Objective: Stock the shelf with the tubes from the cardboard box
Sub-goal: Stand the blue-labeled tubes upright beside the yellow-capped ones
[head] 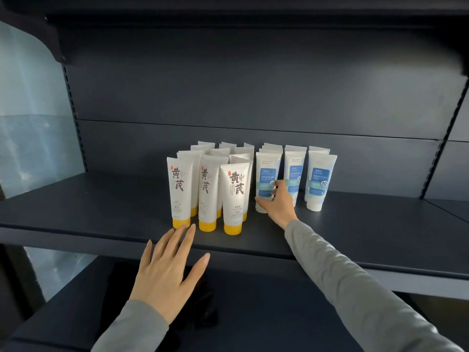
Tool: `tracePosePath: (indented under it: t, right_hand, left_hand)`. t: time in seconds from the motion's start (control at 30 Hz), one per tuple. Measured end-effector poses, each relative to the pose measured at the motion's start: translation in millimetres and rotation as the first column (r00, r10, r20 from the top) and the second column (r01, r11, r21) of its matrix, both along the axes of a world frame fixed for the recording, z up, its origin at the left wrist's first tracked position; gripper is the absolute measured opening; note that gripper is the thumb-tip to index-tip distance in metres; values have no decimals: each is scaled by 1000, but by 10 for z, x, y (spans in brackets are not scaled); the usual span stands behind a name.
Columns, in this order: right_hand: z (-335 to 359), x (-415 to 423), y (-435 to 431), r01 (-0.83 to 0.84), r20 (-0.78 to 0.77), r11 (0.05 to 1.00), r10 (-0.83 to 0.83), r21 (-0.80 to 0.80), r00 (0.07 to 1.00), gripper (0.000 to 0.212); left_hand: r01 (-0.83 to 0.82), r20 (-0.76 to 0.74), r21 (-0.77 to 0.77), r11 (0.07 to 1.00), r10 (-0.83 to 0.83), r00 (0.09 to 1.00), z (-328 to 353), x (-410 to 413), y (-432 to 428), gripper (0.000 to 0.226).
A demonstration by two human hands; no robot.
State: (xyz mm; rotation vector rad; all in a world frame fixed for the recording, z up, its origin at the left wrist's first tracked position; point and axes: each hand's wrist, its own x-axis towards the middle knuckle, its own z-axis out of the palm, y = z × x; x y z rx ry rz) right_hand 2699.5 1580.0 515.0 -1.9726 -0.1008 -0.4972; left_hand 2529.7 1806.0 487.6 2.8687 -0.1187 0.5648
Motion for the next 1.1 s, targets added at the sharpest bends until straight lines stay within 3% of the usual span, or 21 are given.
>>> tracePosePath:
  t: [0.13,0.3,0.4,0.5,0.73,0.87,1.1]
  right_hand:
    - [36,-48,-32,-16,-49,999,14,-50,999,56]
    - [155,-346,-216,79,29,962,-74,-263,997,49]
    - [175,-668,-401,188,121,886,-150,-425,981,54]
    - [112,-1072,-593,273,172,862,-219,-427,960,54]
    - [-225,-1982,-806,392,94,805,-393,-446,915,64]
    - [-429,-2410,-836,478,61,749,-510,-460,858,68]
    - [-717,-3057,-1078,583,-39,625,-699,-519,714,71]
  left_hand:
    - [-9,1,44,999,9,1000,40,5,22,106]
    - [-27,16,-4,1000,27,1000,45,62,146,69]
    - [-16,12,-31,999,17,1000,31,100,225,63]
    - [4,15,-27,1000,-4,1000,5,134,308,62]
    - [100,-20,-52,994,-101,995,-30,149,314,63]
    - [241,12,-54,969,-241,970,-22,119,119,82]
    - [468,53,-27,883,-466,883,-112,86,-399,77]
